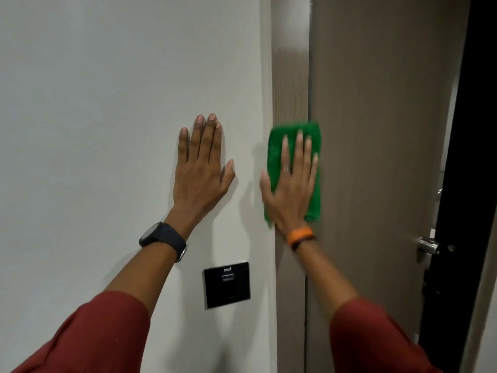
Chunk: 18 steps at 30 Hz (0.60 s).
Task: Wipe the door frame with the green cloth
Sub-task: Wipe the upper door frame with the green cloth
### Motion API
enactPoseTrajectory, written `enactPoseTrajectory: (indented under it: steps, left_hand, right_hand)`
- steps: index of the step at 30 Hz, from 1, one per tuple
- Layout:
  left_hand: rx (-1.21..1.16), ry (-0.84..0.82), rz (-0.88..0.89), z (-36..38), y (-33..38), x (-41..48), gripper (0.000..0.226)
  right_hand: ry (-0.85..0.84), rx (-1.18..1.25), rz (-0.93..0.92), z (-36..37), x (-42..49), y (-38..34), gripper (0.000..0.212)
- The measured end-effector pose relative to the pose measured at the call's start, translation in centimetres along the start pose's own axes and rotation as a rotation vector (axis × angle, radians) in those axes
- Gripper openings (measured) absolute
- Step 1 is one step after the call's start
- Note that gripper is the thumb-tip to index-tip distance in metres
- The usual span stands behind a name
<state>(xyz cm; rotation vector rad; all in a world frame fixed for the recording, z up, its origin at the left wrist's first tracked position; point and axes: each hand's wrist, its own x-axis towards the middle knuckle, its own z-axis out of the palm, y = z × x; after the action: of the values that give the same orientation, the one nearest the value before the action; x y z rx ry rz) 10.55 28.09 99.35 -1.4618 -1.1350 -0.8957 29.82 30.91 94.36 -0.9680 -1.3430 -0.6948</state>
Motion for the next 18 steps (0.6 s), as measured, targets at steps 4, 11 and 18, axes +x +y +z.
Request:
enactPoseTrajectory:
  steps: [4,11,18]
  left_hand:
    - [-0.005,-0.01,-0.004,0.0,-0.1,-0.1,0.075]
    - [-0.009,-0.006,-0.008,0.2,-0.1,-0.8,0.074]
    - [0.0,-0.027,-0.02,0.4,0.3,-2.0,0.074]
  right_hand:
    - [0.069,-0.011,0.01,-0.3,11.4,-1.7,0.07]
    - [-0.029,-0.025,-0.053,-0.4,1.3,0.4,0.072]
    - [-0.191,-0.069,-0.037,-0.8,-20.0,4.2,0.09]
